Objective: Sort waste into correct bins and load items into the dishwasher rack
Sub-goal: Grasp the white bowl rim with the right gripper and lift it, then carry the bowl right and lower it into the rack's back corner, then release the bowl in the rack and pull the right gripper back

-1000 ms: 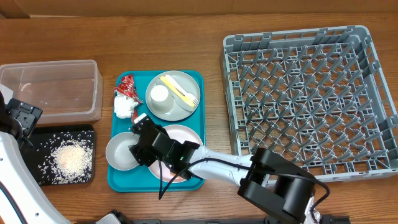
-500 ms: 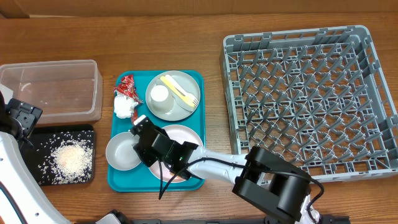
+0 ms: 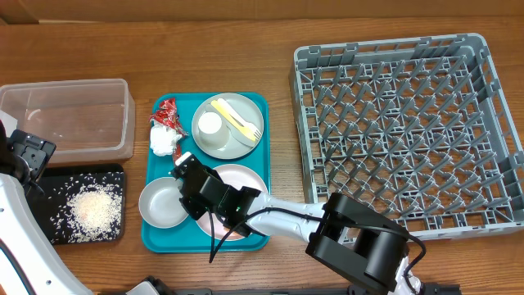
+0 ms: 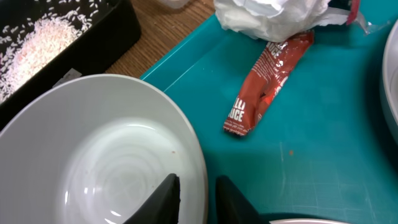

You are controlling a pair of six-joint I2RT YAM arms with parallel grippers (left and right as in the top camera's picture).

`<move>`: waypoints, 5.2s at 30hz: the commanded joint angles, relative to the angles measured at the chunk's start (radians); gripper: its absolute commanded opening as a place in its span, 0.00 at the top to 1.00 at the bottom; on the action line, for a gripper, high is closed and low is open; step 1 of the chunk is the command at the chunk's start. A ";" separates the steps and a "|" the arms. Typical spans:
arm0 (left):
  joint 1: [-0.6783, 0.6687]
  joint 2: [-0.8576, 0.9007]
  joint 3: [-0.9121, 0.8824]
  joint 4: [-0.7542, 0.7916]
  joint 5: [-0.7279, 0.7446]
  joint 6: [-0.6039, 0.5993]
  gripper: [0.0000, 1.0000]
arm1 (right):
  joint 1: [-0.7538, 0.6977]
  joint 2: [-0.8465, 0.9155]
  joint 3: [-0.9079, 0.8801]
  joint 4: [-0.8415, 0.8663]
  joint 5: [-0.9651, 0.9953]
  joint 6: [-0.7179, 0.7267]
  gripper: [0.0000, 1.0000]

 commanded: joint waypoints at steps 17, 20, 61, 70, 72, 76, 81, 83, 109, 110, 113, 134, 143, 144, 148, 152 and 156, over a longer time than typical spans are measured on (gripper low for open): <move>0.003 0.003 0.009 -0.001 0.008 -0.010 0.00 | -0.003 -0.021 0.076 -0.052 0.002 -0.003 0.96; 0.003 0.003 0.009 -0.001 0.008 -0.010 0.00 | -0.013 -0.045 0.076 -0.063 -0.032 0.000 0.96; 0.003 0.003 0.009 -0.001 0.008 -0.010 0.00 | -0.779 -0.687 0.076 -0.556 0.293 -0.114 0.96; 0.003 0.003 0.009 -0.001 0.008 -0.010 0.00 | -0.994 -0.663 0.076 -0.553 0.600 -0.262 0.96; 0.003 0.003 0.009 -0.001 0.008 -0.010 0.00 | -1.006 -0.653 0.076 -0.507 0.722 -0.354 0.96; 0.003 0.003 0.009 -0.001 0.008 -0.010 0.00 | -1.025 -0.623 0.076 -0.417 0.782 -0.500 0.96; 0.003 0.003 0.009 -0.001 0.008 -0.010 0.00 | -1.043 -0.521 0.076 -0.386 0.861 -0.642 0.96; 0.003 0.003 0.009 -0.001 0.008 -0.010 0.00 | -1.043 -0.493 0.076 -0.385 0.878 -0.686 0.96; 0.003 0.003 0.009 -0.001 0.008 -0.010 0.00 | -1.107 -0.393 0.071 -0.376 0.968 -0.920 0.95; 0.003 0.003 0.009 -0.001 0.008 -0.010 0.00 | -1.108 -0.390 0.071 -0.375 0.959 -0.920 0.95; 0.003 0.003 0.009 -0.001 0.008 -0.010 0.00 | -1.108 -0.378 0.070 -0.376 0.946 -0.919 0.95; 0.003 0.003 0.009 -0.001 0.008 -0.010 0.00 | -1.017 -0.309 0.054 -0.415 0.945 -0.891 0.93; 0.003 0.003 0.009 -0.001 0.008 -0.010 0.00 | -0.986 -0.266 0.043 -0.532 0.932 -0.803 0.83; 0.003 0.003 0.009 -0.001 0.008 -0.010 0.00 | -0.983 -0.266 0.043 -0.529 0.931 -0.803 0.81; 0.003 0.003 0.009 -0.001 0.008 -0.010 0.00 | -0.962 -0.267 0.051 -0.521 0.930 -0.714 0.61; 0.003 0.003 0.009 -0.001 0.008 -0.010 0.00 | -0.922 -0.267 0.086 -0.643 0.795 -0.535 0.51; 0.003 0.003 0.009 -0.001 0.008 -0.010 0.00 | -0.896 -0.267 0.163 -0.790 0.466 -0.357 0.51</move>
